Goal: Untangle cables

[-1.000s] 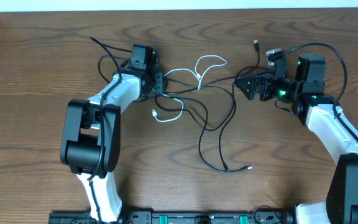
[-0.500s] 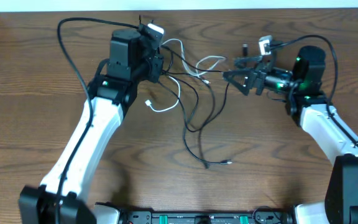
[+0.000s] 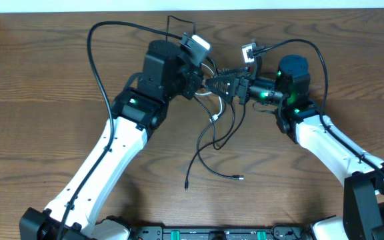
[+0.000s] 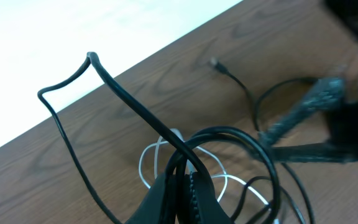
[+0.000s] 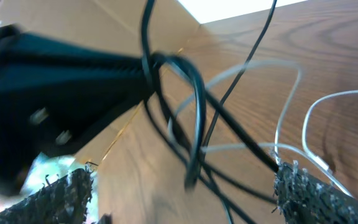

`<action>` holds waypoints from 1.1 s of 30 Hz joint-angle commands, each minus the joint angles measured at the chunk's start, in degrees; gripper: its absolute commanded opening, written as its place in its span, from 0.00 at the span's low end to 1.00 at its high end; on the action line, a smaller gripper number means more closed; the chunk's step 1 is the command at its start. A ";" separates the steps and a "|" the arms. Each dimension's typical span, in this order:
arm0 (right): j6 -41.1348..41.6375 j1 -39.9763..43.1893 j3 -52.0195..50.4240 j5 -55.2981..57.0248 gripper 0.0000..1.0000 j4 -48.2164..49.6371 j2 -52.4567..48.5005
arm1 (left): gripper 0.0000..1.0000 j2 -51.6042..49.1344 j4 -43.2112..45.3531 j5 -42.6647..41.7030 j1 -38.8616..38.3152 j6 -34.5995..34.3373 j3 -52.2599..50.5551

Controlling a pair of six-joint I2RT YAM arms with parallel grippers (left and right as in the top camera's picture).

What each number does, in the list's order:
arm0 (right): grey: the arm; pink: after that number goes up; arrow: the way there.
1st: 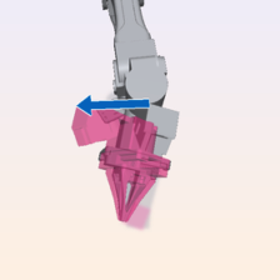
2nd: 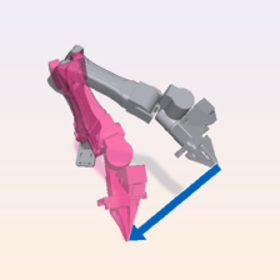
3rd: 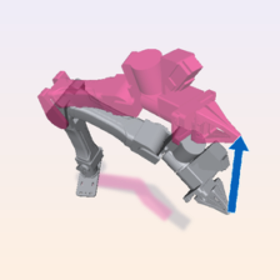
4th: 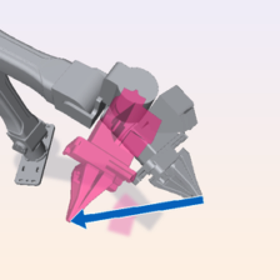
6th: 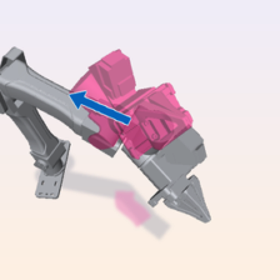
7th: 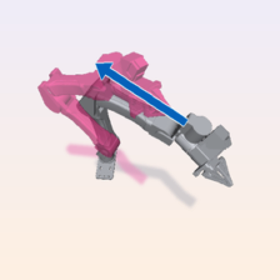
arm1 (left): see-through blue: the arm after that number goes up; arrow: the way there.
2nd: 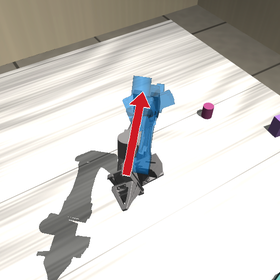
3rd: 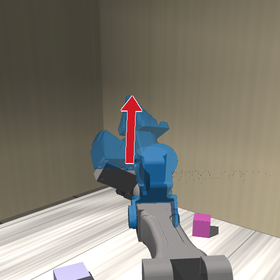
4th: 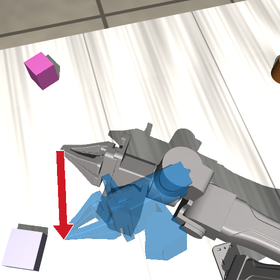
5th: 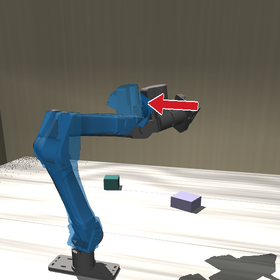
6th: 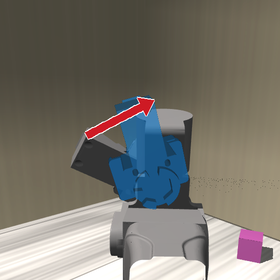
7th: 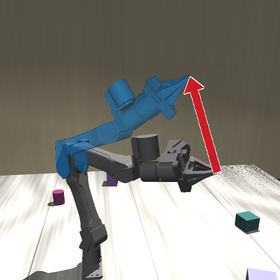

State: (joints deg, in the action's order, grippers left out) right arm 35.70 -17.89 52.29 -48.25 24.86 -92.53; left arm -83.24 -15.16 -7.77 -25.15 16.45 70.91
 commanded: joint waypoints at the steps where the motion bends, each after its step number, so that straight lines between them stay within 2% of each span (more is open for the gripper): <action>1: 0.92 -0.48 0.17 12.50 0.91 -3.06 -0.04 | 0.07 0.98 0.26 -0.28 -1.36 0.46 0.57; 3: 0.90 -0.48 0.20 19.19 0.92 -7.32 -0.04 | 0.07 1.07 0.26 -0.28 -1.36 0.46 0.57; 6: 0.90 -0.42 0.20 31.50 0.99 -14.91 -0.04 | 0.07 1.68 0.28 -0.33 -1.36 0.42 0.57; 9: 0.90 -0.42 0.17 42.71 0.99 -21.73 -0.07 | 0.07 3.39 0.26 -0.66 -1.70 -0.02 0.57; 15: 0.87 -0.07 0.17 53.18 0.99 -29.00 -0.07 | 0.08 9.60 0.28 -0.24 -2.29 0.02 0.57; 19: 0.85 2.08 0.17 55.52 0.99 -31.19 -0.07 | 0.07 14.19 0.26 3.72 -2.14 0.07 0.57; 25: 0.87 5.88 0.17 54.40 0.99 -32.59 -0.07 | 0.07 21.05 0.13 14.95 -2.14 0.07 0.57; 33: 0.85 6.08 0.17 50.86 0.99 -32.59 -0.07 | 0.08 18.67 -4.09 14.91 -2.14 0.44 0.57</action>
State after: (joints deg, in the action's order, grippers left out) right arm 36.67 -11.92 52.34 3.77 -7.70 -92.53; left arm -62.61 -18.28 5.48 -27.49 16.56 70.85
